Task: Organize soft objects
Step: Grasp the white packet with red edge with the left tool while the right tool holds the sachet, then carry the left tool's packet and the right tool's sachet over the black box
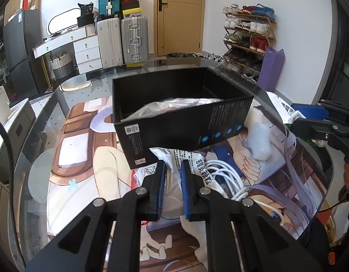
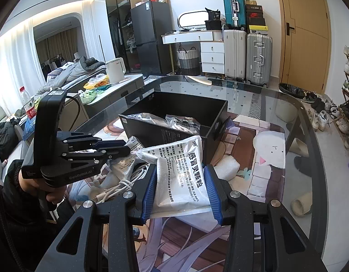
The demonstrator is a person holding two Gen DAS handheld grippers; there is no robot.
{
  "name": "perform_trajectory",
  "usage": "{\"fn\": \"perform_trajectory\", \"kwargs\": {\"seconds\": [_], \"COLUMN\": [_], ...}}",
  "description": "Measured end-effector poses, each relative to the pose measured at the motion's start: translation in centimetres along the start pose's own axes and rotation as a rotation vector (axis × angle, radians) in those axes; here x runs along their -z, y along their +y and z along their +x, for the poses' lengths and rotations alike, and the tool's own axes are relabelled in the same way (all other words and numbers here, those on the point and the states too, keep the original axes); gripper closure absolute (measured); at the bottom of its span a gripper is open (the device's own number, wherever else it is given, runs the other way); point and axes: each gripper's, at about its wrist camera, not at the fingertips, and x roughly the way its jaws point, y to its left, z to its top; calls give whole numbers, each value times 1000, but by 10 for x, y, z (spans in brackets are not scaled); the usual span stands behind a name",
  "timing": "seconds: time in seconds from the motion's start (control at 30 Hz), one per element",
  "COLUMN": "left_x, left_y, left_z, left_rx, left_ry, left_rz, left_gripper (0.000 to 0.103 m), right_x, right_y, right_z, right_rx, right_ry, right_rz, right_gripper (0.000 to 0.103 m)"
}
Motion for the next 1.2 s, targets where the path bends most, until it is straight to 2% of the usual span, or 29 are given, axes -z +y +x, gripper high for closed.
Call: {"fn": "perform_trajectory", "kwargs": {"seconds": [0.53, 1.2], "left_x": [-3, -13], "left_y": [6, 13], "left_z": [-26, -56], "left_rx": [18, 36], "left_ry": [-54, -133], "left_rz": [-15, -24], "left_gripper": [98, 98], "right_x": [0, -1], "right_y": [3, 7], "right_z": [-3, -4], "right_rx": [-2, -6], "right_ry": [-12, -25], "right_rz": [-11, -17], "right_gripper": [61, 61]}}
